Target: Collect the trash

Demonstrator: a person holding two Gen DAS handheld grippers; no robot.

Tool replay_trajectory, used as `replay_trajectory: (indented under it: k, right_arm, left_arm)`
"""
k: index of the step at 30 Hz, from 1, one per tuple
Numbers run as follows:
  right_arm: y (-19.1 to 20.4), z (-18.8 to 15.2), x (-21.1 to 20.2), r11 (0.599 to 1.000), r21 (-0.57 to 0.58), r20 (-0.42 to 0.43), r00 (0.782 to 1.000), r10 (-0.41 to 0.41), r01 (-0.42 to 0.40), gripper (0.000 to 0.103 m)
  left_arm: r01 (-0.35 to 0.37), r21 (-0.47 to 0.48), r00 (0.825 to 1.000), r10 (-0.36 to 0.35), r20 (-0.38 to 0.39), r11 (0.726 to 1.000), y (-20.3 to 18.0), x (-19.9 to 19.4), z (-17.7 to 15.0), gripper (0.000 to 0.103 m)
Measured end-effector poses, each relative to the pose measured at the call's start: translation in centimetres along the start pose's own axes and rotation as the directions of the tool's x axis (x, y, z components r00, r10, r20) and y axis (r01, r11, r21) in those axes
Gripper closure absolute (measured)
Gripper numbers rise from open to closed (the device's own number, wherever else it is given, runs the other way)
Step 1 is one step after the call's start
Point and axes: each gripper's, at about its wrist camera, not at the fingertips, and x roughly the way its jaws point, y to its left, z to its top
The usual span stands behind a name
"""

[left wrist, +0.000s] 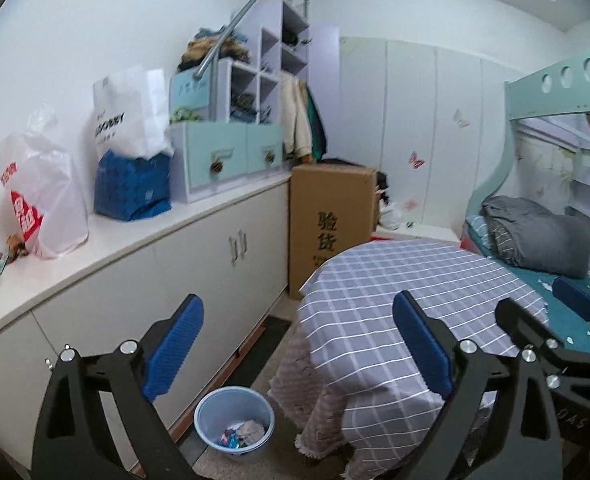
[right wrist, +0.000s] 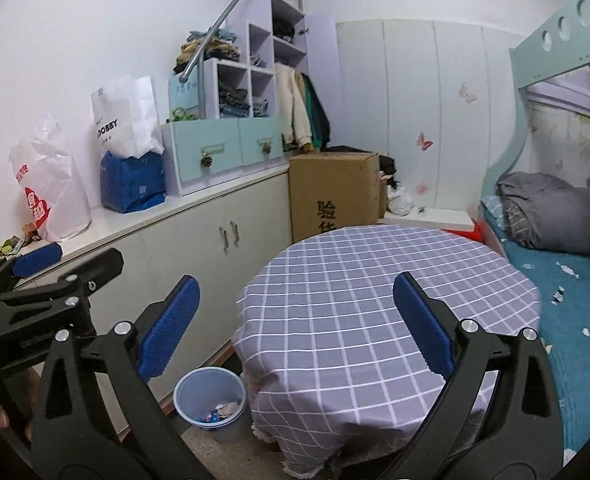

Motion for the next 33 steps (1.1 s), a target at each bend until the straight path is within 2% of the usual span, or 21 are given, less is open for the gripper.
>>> replay_trajectory:
  k: [6,14,33]
  right_arm:
    - [-1.5,-0.2,-2.5,0.999,0.009,0.039,0.999,-0.033,0.033,0.008]
    - [-2.6,-0.3,-4.5,0.997,0.003,0.076,0.994,-0.075,0.075,0.007]
    - [-3.0,-0.6,-5.5,0.996,-0.002,0.092,0.992,-0.088,0.089,0.007]
  left_arm:
    - [0.036,0.038,0.998,-0.038,0.048,0.999,-2.5,-2.2,0.2,0.009]
    - [0.07,0.055,0.995,-0.074,0.07,0.996,-3.3,-3.1,-0.1,0.009]
    - [0.072,0.074,0.992,-0.079,0.101,0.995,-4.3,-4.1,-0.4,0.009]
